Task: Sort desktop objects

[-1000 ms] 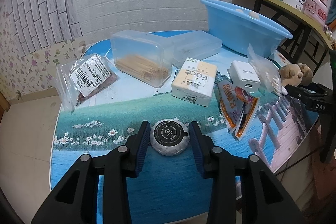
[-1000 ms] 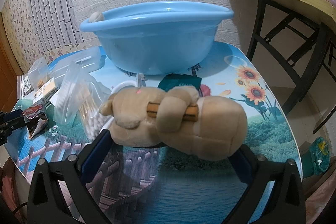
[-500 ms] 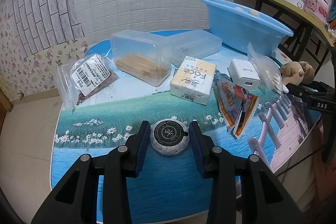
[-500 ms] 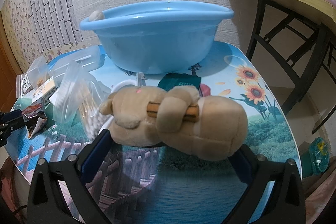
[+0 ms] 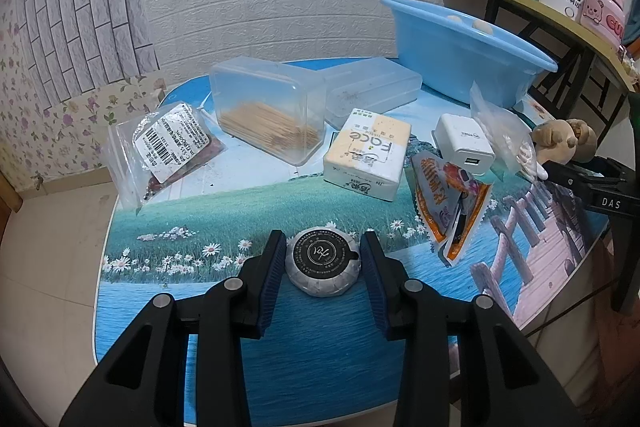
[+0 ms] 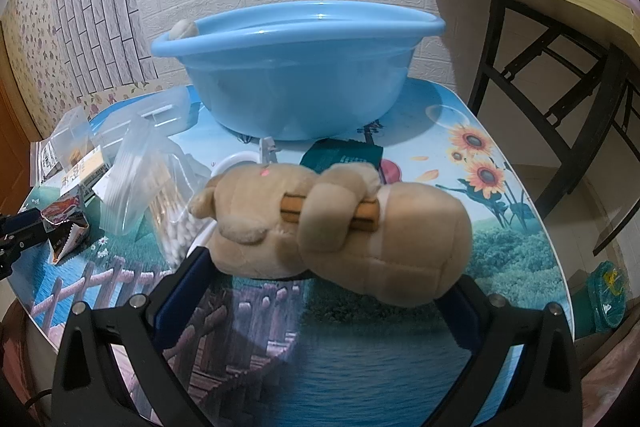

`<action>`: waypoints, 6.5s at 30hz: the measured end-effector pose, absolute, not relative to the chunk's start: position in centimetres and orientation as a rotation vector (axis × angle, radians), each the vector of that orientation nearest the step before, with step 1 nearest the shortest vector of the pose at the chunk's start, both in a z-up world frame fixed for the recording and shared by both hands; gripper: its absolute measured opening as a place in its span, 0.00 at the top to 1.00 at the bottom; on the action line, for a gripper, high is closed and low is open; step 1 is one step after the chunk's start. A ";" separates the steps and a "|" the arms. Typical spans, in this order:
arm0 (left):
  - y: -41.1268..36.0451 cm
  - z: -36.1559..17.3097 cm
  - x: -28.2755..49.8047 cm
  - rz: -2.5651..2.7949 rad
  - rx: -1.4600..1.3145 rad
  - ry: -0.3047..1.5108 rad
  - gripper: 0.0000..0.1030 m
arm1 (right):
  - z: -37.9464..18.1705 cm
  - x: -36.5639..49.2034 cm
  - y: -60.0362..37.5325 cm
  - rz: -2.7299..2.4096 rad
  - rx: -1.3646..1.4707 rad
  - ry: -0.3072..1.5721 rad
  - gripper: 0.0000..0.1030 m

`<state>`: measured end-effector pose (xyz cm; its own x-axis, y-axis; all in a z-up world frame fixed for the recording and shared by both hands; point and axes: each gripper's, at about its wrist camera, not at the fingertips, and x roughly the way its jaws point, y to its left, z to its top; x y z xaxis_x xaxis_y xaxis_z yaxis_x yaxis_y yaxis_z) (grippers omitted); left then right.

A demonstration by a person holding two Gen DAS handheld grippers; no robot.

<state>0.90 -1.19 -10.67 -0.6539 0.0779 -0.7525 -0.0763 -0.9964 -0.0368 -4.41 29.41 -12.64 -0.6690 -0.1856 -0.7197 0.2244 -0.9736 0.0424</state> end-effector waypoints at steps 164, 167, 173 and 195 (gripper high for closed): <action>8.4 1.1 -7.9 2.722 -0.974 0.074 0.64 | 0.4 -8.8 33.3 -2.597 0.661 -0.241 0.52; 10.0 0.9 -9.5 2.697 -0.980 0.108 0.64 | -0.1 -10.0 33.6 -2.600 0.666 -0.243 0.52; 12.8 0.9 -12.8 2.661 -0.950 0.175 0.64 | -1.1 -12.6 34.2 -2.610 0.697 -0.244 0.51; 9.6 0.4 -10.2 2.785 -1.047 0.158 0.09 | -1.8 -9.8 34.8 -2.646 0.825 -0.276 0.29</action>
